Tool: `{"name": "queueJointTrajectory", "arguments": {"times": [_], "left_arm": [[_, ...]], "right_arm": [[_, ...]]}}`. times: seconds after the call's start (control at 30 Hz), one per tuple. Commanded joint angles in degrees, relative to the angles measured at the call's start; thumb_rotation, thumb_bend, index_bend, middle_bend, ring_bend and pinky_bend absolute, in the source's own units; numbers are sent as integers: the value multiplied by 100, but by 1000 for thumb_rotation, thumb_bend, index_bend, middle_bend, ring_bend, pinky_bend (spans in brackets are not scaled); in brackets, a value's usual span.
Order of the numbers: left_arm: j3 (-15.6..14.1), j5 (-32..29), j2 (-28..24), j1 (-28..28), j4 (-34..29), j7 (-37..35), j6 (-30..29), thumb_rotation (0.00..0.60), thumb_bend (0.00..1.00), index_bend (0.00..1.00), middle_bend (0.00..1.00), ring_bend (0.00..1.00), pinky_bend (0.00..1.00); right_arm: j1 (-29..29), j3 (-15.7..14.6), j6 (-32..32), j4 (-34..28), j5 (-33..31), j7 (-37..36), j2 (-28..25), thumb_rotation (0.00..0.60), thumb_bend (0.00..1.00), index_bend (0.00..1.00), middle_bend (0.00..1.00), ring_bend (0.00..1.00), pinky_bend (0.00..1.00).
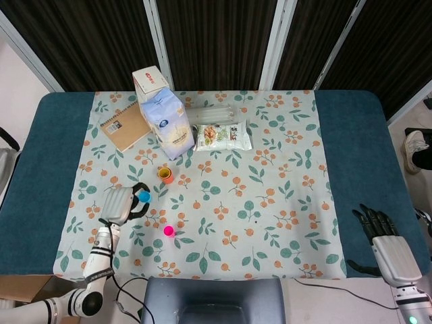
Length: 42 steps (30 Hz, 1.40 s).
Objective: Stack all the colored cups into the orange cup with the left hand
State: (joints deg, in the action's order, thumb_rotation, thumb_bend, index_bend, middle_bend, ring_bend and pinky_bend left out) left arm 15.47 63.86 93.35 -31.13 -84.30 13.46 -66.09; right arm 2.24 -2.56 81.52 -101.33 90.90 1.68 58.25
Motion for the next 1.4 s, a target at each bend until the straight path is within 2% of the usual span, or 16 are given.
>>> {"name": "queueJointTrajectory", "arguments": {"times": [0.03, 0.2, 0.3, 0.6, 1.2, 1.27, 1.33, 1.4], "left_arm": [[481, -183, 122, -382, 42, 150, -18, 600, 354, 541, 1000, 1000, 1000], [895, -675, 477, -869, 486, 499, 122, 600, 350, 539, 1000, 1000, 1000], [970, -883, 646, -1068, 731, 668, 191, 600, 350, 542, 1000, 1000, 1000], [959, -1200, 1148, -1518, 1589, 1029, 328, 600, 349, 539, 1000, 1000, 1000], [740, -1261, 1357, -1542, 2131, 876, 475, 600, 355, 527, 1000, 1000, 1000], [730, -1272, 1359, -1536, 2138, 867, 490, 600, 358, 464, 1000, 1000, 1000], [720, -1339, 1351, -1535, 2135, 904, 558, 600, 357, 279, 1000, 1000, 1000], [725, -1395, 1335, -1536, 2110, 943, 587, 600, 354, 46, 1000, 1000, 1000]], "right_arm": [[9, -2, -23, -3, -9, 21, 11, 600, 140, 0, 0, 0, 0], [17, 10, -45, 5, -52, -8, -7, 600, 140, 0, 0, 0, 0], [30, 12, -69, 13, -64, -19, -19, 600, 140, 0, 0, 0, 0], [21, 14, -42, 6, -64, -105, -70, 600, 140, 0, 0, 0, 0], [-5, 15, 29, 9, -24, -229, -128, 600, 140, 0, 0, 0, 0], [-4, 20, 29, 7, -34, -228, -125, 600, 140, 0, 0, 0, 0], [-3, 18, 22, 6, -34, -223, -124, 600, 140, 0, 0, 0, 0], [-4, 13, 20, 5, -27, -215, -122, 600, 140, 0, 0, 0, 0]]}}
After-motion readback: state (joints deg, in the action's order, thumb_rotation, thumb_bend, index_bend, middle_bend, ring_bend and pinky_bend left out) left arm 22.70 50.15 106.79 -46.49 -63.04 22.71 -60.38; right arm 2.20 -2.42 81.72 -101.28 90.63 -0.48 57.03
